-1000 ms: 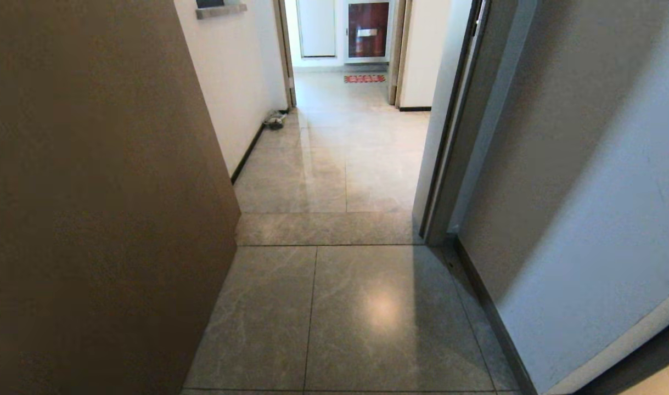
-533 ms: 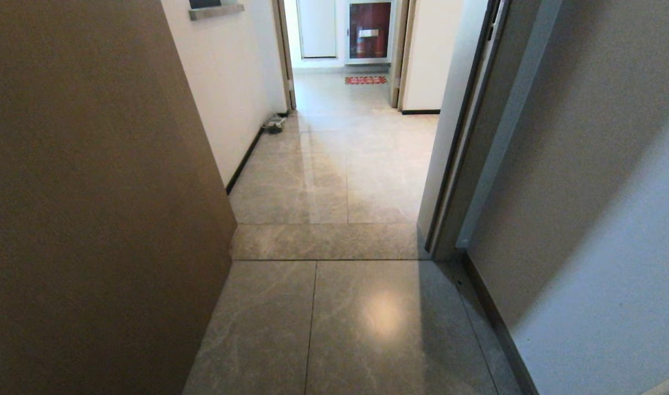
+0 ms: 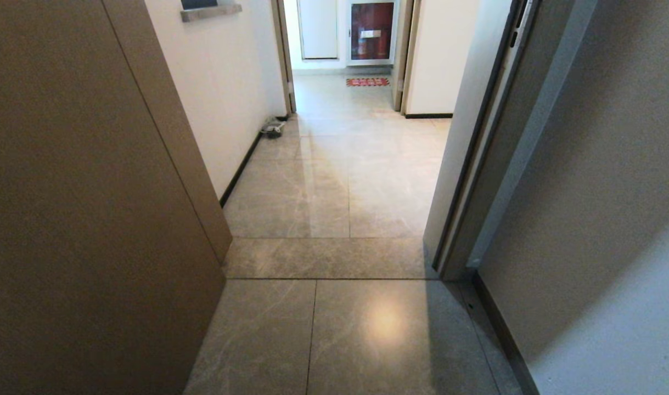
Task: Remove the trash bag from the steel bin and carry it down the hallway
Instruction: Put the trash bag at the door
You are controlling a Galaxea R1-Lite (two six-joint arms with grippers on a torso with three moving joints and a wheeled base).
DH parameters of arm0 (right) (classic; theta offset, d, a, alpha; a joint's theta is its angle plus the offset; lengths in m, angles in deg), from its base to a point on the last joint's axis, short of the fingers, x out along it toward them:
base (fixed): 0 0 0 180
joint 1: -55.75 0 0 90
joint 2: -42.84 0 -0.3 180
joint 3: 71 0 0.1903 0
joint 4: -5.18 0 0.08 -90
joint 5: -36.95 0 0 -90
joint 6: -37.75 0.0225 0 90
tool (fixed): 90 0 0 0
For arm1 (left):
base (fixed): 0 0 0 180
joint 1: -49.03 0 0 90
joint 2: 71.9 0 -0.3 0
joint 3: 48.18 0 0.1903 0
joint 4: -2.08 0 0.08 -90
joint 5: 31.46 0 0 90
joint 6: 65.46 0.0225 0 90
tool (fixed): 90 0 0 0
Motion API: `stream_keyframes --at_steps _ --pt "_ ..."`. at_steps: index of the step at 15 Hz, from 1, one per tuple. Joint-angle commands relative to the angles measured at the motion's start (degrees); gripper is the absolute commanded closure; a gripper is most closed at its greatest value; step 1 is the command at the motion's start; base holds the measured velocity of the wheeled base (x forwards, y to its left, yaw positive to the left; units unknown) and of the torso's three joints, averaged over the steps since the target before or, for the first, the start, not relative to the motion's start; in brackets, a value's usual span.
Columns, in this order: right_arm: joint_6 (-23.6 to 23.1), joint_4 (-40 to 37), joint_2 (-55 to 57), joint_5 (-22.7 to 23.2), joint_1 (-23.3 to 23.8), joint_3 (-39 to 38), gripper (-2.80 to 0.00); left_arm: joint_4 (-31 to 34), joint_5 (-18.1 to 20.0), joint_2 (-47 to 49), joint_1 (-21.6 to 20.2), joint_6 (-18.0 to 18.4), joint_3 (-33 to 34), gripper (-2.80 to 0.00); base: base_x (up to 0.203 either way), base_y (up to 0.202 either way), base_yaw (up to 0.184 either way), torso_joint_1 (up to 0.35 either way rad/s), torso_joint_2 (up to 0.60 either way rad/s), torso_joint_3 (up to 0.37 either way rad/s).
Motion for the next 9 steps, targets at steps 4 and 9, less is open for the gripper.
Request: stream_keyframes --at_steps 4,9 --pt "-0.03 0.09 -0.02 0.01 -0.01 -2.2 0.0 -0.01 -0.01 0.09 0.02 -0.05 0.01 0.0 0.193 0.0 0.001 0.002 0.0 0.003" --pt "-0.03 0.09 -0.02 0.01 -0.01 -2.2 0.0 -0.01 -0.01 0.09 0.02 -0.05 0.01 0.0 0.192 0.0 0.0 0.002 0.0 0.001"
